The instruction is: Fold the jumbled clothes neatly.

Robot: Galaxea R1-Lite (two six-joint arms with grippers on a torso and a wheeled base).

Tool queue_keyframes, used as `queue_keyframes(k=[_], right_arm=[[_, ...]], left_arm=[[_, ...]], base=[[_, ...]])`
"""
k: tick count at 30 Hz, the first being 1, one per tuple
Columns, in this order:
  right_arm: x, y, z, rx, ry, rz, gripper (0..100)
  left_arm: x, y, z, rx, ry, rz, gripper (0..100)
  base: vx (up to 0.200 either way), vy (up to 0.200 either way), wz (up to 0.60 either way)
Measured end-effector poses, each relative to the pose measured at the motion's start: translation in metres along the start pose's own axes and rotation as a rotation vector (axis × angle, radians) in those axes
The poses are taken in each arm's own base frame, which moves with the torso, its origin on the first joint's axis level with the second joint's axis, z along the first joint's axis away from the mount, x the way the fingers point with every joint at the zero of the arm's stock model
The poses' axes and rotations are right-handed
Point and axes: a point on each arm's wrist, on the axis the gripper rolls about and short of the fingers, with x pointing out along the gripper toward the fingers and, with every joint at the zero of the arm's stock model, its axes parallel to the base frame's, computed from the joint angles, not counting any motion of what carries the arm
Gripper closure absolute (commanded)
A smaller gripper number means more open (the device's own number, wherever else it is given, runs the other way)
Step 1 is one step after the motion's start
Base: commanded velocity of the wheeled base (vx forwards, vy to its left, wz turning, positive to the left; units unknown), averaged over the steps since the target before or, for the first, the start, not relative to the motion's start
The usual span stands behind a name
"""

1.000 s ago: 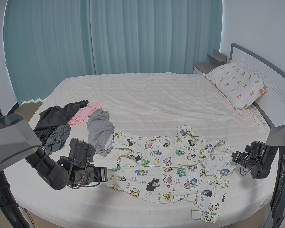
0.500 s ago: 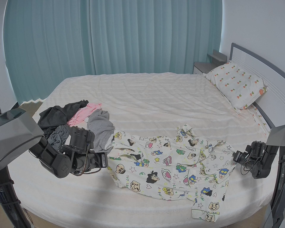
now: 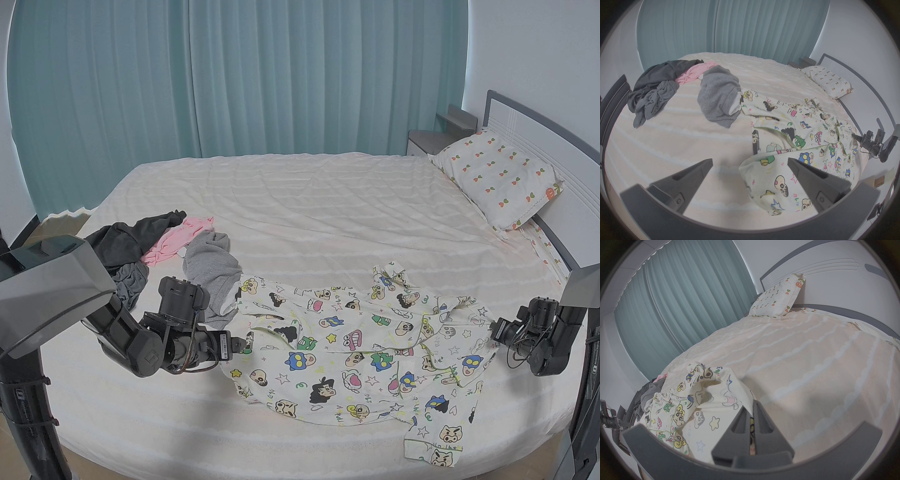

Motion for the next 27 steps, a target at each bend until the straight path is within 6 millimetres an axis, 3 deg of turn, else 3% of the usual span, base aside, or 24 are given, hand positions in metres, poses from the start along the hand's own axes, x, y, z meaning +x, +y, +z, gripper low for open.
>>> queue_keyframes(k=[6, 16, 21, 27], right_arm=[[0.0, 0.0, 0.0, 0.001, 0.0, 0.0, 100], [0.0, -0.001, 0.0, 0.001, -0.001, -0.001, 100], [0.0, -0.001, 0.0, 0.001, -0.002, -0.001, 100], [0.0, 0.0, 0.0, 0.0, -0.004, 0.001, 100]], left_arm=[[-0.003, 0.006, -0.021, 0.005, 0.05, -0.012, 0], [-0.038, 0.012, -0.068, 0.189, 0.154, -0.157, 0], [-0.037, -0.004, -0.079, 0.237, 0.137, -0.06, 0], [-0.012, -0.037, -0.089, 0.201, 0.078, 0.059, 0]], base=[[0.0, 0.0, 0.0], [0.0, 0.0, 0.0], [0.0, 0.0, 0.0], [0.0, 0.0, 0.0]])
